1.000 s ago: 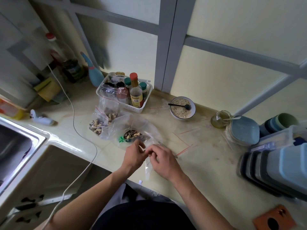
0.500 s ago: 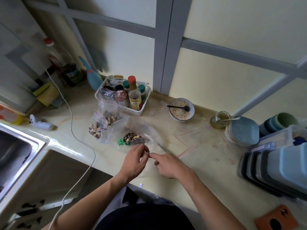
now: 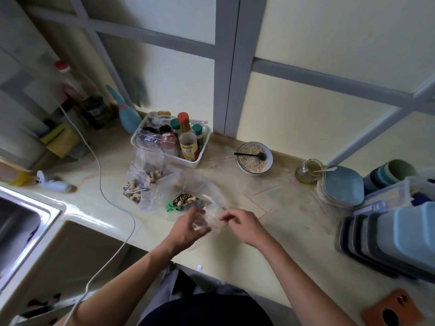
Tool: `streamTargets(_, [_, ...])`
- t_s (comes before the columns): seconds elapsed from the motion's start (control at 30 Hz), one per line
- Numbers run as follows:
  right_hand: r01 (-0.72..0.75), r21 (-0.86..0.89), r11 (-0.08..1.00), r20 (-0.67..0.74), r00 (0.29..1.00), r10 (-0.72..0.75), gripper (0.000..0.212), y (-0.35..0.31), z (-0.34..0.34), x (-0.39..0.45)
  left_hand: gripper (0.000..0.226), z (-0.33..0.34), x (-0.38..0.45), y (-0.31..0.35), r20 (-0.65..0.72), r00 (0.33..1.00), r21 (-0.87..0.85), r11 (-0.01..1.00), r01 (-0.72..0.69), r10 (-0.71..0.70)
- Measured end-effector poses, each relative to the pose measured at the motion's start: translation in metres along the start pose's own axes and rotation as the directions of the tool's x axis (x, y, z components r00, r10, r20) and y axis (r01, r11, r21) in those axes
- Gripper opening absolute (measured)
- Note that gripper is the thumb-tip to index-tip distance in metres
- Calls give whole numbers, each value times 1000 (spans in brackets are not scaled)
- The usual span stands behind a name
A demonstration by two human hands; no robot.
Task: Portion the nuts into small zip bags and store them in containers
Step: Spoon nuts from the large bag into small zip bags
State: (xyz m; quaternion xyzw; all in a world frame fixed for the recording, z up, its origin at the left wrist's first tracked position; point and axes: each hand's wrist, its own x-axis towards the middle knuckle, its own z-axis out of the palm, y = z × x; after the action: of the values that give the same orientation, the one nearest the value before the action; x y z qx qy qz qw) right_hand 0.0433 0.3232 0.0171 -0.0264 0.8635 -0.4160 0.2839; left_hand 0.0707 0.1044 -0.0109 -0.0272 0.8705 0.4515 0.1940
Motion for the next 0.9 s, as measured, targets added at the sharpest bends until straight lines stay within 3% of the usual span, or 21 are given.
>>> streamTargets(0.07, [-78,-238,968,-252,968,15,27,19,4,12,43,-11,4,3,-171,977,-160,982,100,-128])
streamTargets(0.1, [-145,-338,930,-287,957,45,27,26,7,16,38,-18,6,6,-220,958,-228,964,134,-185])
streamTargets(0.2, [-301,-505,809,-206,952,226,39,42,18,21,49,-37,12,7,-289,927,-315,938,141,-237])
streamTargets(0.3, [-335,-590,735,-220,942,252,36,57,31,22,30,-50,12,24,-239,936,-504,857,107,-258])
streamTargets(0.37, [-356,-547,758,-269,932,244,24,61,35,24,31,-58,13,33,-191,940,-619,778,108,-282])
streamTargets(0.43, [-331,-369,868,-312,924,220,6,60,35,25,33,-62,14,34,-160,947,-651,751,110,-278])
streamTargets(0.53, [-171,-34,985,-353,924,148,31,48,29,26,33,-67,18,31,-122,942,-675,722,151,-312])
streamTargets(0.63, [-49,127,991,-375,922,94,18,24,23,29,20,-69,18,34,-114,939,-678,716,165,-324])
streamTargets(0.7, [8,228,974,-348,934,74,20,10,22,34,10,-70,18,37,-100,940,-683,710,173,-325])
streamTargets(0.9, [134,313,940,-479,877,34,17,-38,23,47,33,-79,18,31,-54,941,-693,691,205,-333])
